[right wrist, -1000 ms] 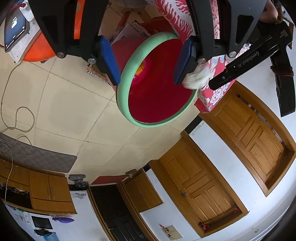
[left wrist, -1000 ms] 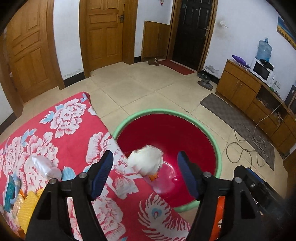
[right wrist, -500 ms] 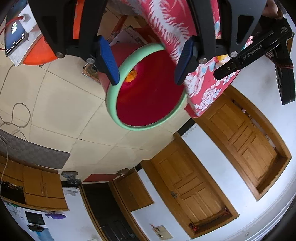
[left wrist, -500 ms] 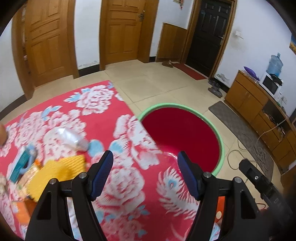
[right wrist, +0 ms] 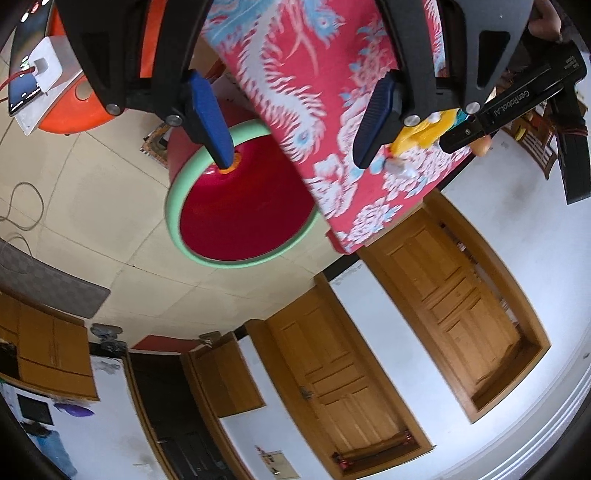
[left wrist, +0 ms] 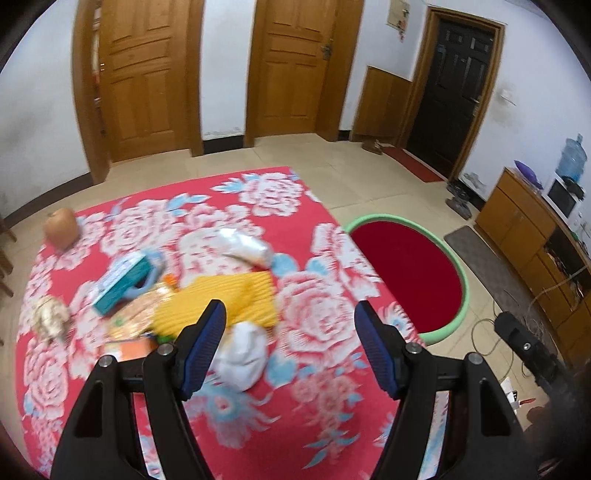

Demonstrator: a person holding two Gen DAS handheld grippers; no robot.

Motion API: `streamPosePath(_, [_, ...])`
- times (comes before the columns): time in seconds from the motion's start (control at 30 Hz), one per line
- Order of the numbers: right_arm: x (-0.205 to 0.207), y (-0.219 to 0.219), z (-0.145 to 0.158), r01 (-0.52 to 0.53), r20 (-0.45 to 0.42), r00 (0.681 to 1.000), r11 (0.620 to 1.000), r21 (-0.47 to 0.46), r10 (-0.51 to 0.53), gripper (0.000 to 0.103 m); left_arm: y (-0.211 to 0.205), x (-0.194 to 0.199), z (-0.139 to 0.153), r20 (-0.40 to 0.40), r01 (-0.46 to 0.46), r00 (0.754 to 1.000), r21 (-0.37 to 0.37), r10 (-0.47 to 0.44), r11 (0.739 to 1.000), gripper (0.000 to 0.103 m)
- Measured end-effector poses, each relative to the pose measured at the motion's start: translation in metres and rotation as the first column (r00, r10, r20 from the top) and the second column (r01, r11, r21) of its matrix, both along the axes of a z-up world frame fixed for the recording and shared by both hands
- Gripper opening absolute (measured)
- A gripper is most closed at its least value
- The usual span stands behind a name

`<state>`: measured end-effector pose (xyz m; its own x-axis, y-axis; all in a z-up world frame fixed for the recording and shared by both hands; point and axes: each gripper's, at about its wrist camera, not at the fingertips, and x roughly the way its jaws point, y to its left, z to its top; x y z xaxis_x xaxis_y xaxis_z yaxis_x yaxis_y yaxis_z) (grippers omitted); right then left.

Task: Collect trash
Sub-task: 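Move the right gripper back toward the table items, then grasp the white sock with the right gripper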

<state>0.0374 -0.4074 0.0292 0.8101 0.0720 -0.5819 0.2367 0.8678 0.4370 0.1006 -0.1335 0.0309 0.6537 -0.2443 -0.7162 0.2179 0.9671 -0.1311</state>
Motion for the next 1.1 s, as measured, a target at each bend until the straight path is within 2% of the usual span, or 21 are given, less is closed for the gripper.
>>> streamPosePath(0.2, [-0.003,0.026,0.002,-0.058,-0.007,0.998,0.998,-0.007,0.058,0.071,0.043,-0.012,0.0,-0.015,-0.071,0.997,-0.019,0.071,0.997,0.072])
streamPosePath(0.47, [0.003,0.067,0.002,-0.138,-0.025,0.99,0.99,-0.023,0.138,0.072,0.096,-0.019,0.0,-0.003,-0.16,0.987,0.011,0.16,0.987,0.072])
streamPosePath(0.8, [0.014,0.108,-0.006,-0.203,-0.079,0.977,0.977,-0.061,0.198,0.072,0.175,-0.012,-0.005,0.028,-0.266,0.964,0.087,0.265,0.96,0.072])
streamPosePath(1.0, [0.018,0.123,-0.01,-0.204,-0.115,0.974,0.975,-0.085,0.194,0.072,0.222,0.006,-0.023,0.019,-0.346,0.938,0.13,0.346,0.929,0.072])
streamPosePath(1.1, [0.018,0.131,-0.011,-0.206,-0.128,0.973,0.973,-0.107,0.192,0.072,0.236,0.014,-0.034,-0.002,-0.356,0.933,0.13,0.359,0.925,0.072])
